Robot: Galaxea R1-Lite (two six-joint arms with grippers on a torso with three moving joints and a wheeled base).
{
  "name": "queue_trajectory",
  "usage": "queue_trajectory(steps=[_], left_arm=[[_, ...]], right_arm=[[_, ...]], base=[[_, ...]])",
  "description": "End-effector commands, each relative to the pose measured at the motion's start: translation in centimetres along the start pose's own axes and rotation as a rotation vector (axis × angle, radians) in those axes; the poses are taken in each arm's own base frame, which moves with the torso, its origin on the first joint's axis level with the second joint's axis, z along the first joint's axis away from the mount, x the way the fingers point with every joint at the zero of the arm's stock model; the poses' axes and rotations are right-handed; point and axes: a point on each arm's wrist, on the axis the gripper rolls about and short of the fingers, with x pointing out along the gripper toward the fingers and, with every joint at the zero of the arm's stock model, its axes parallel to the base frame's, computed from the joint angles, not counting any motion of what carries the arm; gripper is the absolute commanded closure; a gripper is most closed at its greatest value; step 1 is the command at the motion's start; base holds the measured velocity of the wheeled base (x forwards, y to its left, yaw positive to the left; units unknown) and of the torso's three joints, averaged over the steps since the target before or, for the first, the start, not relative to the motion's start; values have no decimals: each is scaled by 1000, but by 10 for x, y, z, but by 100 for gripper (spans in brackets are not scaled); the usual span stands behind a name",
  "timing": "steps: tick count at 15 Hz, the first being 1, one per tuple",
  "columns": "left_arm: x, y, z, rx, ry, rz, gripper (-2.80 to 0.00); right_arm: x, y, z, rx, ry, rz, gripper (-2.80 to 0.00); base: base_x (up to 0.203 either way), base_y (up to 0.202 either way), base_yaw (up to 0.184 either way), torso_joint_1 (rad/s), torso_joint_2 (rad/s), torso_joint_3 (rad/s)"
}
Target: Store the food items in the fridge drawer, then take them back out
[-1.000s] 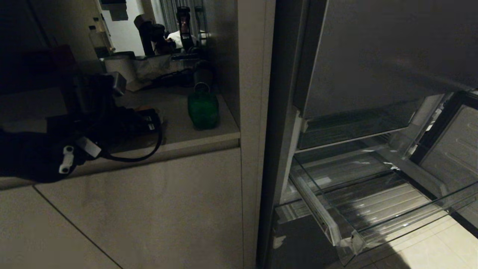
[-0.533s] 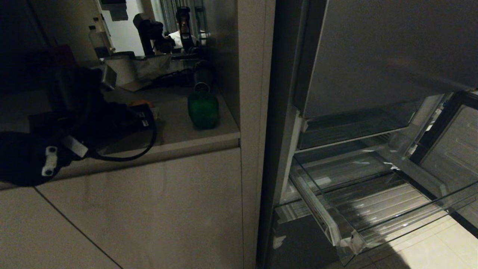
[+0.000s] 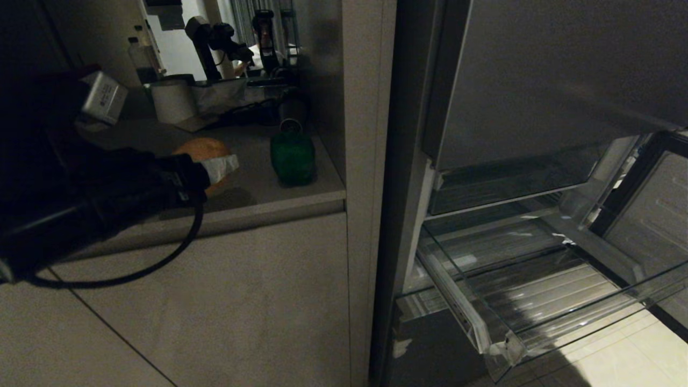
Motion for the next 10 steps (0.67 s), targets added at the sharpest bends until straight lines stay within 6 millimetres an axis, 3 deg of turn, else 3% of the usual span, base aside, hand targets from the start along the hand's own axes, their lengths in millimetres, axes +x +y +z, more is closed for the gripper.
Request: queue_trajectory(steps=[1, 7, 10], left_arm=[[-30, -16, -1, 1, -18, -129, 0], [-34, -53, -21, 11, 64, -320, 0], [-20, -68, -33, 22, 124, -367, 0]], right_arm=[[2, 0, -9, 0, 30, 0, 0], [2, 0, -9, 0, 30, -1, 0], [2, 0, -9, 0, 30, 0, 0]], base=[[0, 0, 0, 0, 0, 0], [0, 0, 0, 0, 0, 0], [0, 0, 0, 0, 0, 0]])
